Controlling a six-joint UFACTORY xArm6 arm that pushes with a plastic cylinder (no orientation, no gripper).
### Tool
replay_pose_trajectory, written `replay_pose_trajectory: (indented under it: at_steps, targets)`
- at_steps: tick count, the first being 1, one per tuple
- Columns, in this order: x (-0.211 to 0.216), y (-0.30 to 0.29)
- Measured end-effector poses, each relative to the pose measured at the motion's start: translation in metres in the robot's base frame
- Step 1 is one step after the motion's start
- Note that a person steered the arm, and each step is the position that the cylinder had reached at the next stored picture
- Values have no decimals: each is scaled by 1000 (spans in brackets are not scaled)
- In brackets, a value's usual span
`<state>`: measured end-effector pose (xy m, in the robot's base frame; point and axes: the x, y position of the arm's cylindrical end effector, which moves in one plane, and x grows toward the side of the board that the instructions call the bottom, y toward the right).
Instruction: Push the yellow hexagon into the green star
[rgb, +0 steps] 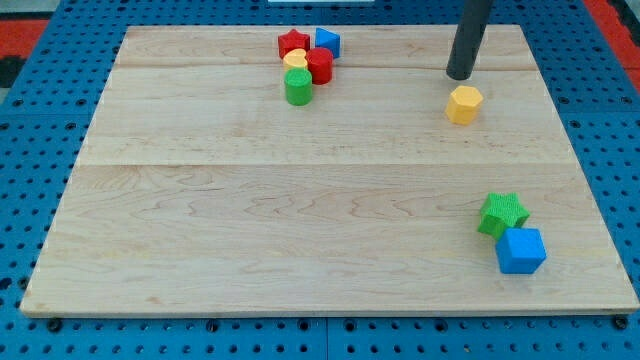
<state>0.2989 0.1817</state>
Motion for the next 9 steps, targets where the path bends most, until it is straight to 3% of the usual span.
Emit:
replay_pose_trajectory:
  at_steps: [3, 9]
  targets:
    - [24, -1]
    - [155, -19]
